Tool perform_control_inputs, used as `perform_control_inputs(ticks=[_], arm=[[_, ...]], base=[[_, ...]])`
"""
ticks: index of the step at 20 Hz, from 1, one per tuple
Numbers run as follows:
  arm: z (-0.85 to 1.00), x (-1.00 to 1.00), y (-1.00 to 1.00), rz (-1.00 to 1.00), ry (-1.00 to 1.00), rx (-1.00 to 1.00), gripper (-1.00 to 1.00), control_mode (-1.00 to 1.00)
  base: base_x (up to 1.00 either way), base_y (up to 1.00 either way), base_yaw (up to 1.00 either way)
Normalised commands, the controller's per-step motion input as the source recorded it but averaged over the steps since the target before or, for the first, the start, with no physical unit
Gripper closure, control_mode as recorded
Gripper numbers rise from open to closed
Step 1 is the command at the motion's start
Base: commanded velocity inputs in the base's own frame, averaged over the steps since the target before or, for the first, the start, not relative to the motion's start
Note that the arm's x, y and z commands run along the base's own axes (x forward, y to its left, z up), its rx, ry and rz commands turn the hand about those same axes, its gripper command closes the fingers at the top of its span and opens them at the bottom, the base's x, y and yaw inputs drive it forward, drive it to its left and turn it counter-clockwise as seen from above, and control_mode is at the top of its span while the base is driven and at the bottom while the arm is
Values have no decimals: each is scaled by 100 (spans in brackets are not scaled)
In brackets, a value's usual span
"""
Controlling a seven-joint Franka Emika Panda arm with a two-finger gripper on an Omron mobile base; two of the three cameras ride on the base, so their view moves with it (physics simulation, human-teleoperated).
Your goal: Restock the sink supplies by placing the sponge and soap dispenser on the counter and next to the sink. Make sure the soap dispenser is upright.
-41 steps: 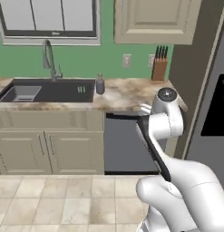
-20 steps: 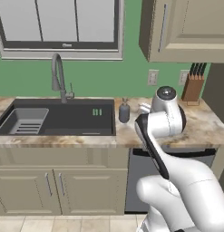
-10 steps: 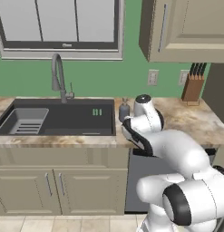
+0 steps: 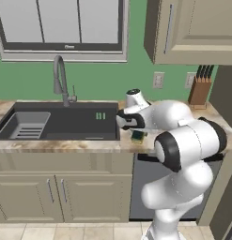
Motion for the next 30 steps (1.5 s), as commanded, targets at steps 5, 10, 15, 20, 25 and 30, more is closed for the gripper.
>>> perform_control_inputs(ticks=[5,10,15,20,25,30], arm=[[-39,18,0,0,-13,0,100,-100],[-42,36,0,0,-9,0,100,-100],[-39,44,0,0,0,0,100,-100],[-32,34,0,0,0,0,100,-100],[-24,38,0,0,0,0,100,-100],[-22,53,0,0,0,0,100,-100]], base=[[0,0,0],[0,0,0],[0,0,0],[0,0,0],[0,0,0],[0,0,0]])
